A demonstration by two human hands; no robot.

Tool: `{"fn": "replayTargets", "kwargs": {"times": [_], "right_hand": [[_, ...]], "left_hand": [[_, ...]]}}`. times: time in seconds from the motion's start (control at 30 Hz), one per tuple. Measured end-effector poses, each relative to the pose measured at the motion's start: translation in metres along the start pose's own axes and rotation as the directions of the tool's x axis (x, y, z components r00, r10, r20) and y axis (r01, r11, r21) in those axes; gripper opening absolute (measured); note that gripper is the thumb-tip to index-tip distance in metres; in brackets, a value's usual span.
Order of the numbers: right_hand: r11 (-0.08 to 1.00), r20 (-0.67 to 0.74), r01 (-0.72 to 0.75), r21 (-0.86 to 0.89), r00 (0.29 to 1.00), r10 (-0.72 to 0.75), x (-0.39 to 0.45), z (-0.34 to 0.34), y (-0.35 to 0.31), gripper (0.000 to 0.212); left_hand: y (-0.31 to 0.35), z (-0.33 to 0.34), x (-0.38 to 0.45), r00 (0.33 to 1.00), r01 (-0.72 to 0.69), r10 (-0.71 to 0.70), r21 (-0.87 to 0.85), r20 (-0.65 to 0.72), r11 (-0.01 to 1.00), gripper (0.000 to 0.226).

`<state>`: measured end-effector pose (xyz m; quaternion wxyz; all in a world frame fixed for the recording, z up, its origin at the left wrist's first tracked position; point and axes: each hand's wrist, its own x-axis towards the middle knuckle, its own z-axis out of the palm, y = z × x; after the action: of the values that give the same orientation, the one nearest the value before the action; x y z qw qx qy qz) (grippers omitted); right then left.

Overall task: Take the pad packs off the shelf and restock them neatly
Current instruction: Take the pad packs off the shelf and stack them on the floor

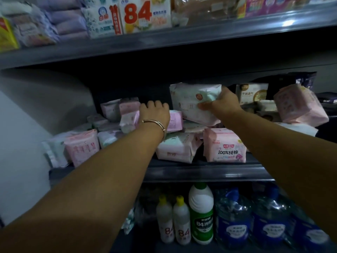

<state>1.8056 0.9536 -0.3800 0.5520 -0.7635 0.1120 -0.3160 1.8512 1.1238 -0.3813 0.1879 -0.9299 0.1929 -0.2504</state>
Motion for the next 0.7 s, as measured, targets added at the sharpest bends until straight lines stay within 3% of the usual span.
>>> {"fn": "replayTargets", "kwargs": {"times": [0.1,0.2,0.43,0.7], "right_hand": [[0.999,0.031,0.027,0.046,0.999,-0.029,-0.012,0.005,-0.005,0.059],[0.993,0.077,0.052,0.108,0.995,-0.061,-0.031,0.013,-0.011,0.056],[0.962,0.229,0.056,0.269,0.966,-0.12,-0.094,0.049,-0.013,0.049],[0.98,0.409,-0.084,0.181,0.912,0.003,-0.184,0.118,0.048,0.06]], "left_hand": [[-0.018,-0.009,-0.013,0.993,-0.056,0.057,0.016,-0.107,0.998,0.062],[-0.039,-0.013,-0.036,0.992,-0.067,0.06,-0.057,-0.111,0.996,0.059],[-0.081,-0.004,-0.114,0.989,-0.144,0.145,-0.252,-0.012,0.957,0.046],[-0.105,0.078,-0.216,0.954,-0.152,0.24,-0.397,0.18,0.905,0.038]]}}
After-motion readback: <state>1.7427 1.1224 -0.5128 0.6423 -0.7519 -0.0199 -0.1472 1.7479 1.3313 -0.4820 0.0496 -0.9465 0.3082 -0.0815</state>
